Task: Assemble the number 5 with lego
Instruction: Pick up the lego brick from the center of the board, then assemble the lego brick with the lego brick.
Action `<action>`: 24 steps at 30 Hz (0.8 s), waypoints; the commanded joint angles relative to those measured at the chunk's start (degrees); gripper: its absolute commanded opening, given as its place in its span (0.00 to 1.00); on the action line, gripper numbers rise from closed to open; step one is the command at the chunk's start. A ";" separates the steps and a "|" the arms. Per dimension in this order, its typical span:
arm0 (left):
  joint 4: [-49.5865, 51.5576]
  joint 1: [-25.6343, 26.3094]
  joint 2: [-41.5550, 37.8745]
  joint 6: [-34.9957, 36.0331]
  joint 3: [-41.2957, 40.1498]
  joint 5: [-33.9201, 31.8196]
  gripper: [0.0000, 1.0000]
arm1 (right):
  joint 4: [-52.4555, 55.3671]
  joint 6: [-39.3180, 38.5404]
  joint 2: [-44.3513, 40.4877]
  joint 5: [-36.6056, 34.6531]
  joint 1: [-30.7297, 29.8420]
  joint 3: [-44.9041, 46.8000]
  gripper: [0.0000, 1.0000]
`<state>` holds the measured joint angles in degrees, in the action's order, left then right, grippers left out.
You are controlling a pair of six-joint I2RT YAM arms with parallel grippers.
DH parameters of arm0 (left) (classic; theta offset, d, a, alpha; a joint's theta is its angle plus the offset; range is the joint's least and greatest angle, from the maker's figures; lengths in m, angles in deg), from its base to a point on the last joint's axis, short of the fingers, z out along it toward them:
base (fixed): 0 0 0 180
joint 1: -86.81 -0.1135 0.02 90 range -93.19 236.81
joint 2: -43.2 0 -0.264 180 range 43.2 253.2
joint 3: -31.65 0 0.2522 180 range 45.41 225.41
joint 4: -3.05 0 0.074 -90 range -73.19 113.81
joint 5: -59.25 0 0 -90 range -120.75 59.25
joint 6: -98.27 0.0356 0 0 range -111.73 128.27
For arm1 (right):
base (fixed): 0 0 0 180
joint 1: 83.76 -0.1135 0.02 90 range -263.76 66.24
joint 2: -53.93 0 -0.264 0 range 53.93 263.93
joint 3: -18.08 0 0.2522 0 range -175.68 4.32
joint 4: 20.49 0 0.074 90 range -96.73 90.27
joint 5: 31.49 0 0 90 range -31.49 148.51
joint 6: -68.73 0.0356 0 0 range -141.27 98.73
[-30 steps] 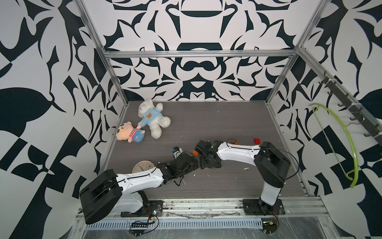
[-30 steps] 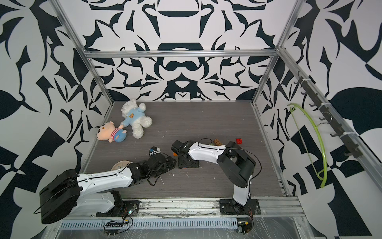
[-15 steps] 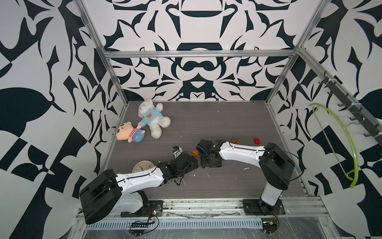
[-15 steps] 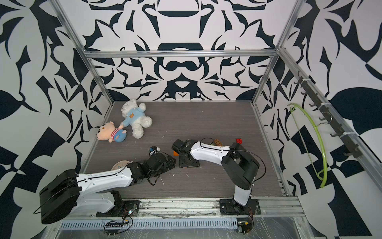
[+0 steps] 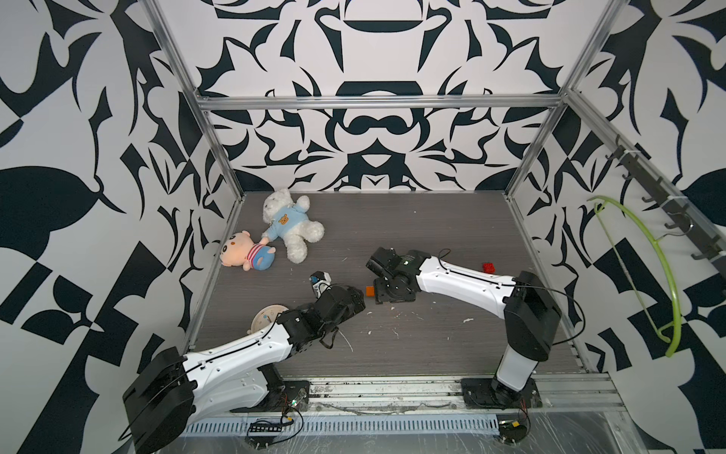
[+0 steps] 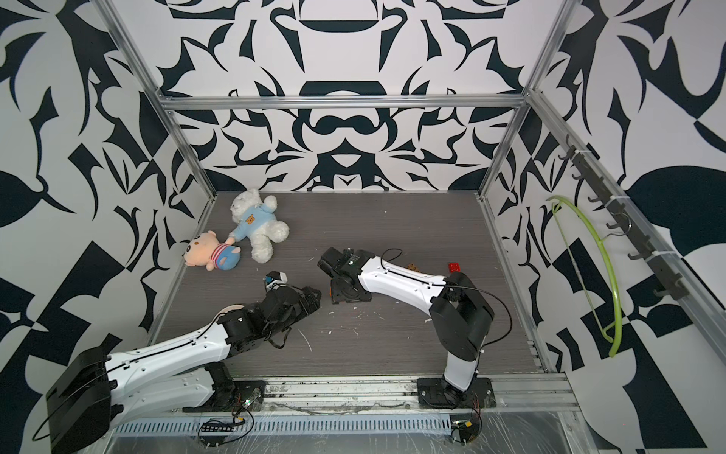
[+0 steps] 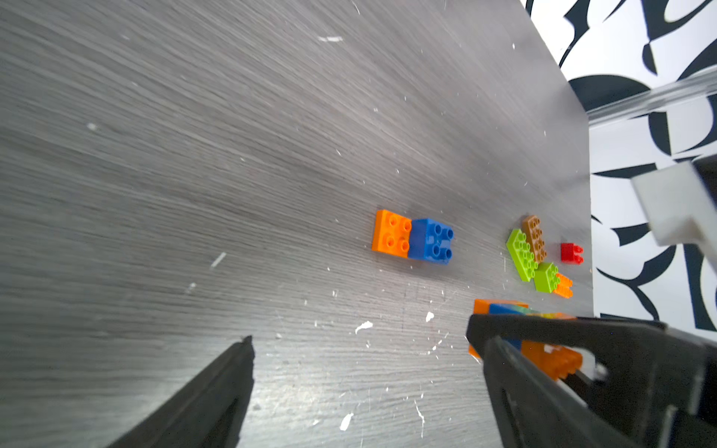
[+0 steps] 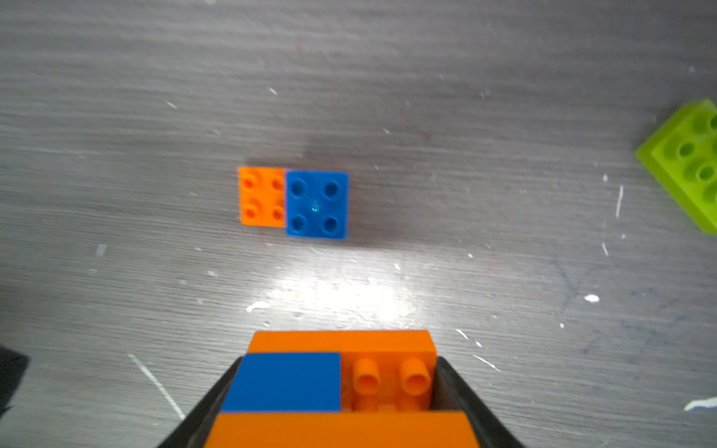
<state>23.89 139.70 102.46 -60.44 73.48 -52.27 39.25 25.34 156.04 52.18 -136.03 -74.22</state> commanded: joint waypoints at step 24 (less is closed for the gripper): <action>-7.05 -15.24 -1.71 7.36 -3.75 14.75 0.99 | 5.29 -0.22 14.03 0.24 2.68 -16.82 0.62</action>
<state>18.14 124.64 100.21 -53.84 68.41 -38.39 43.23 24.75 169.94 52.49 -133.69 -89.11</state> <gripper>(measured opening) 0.992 0.676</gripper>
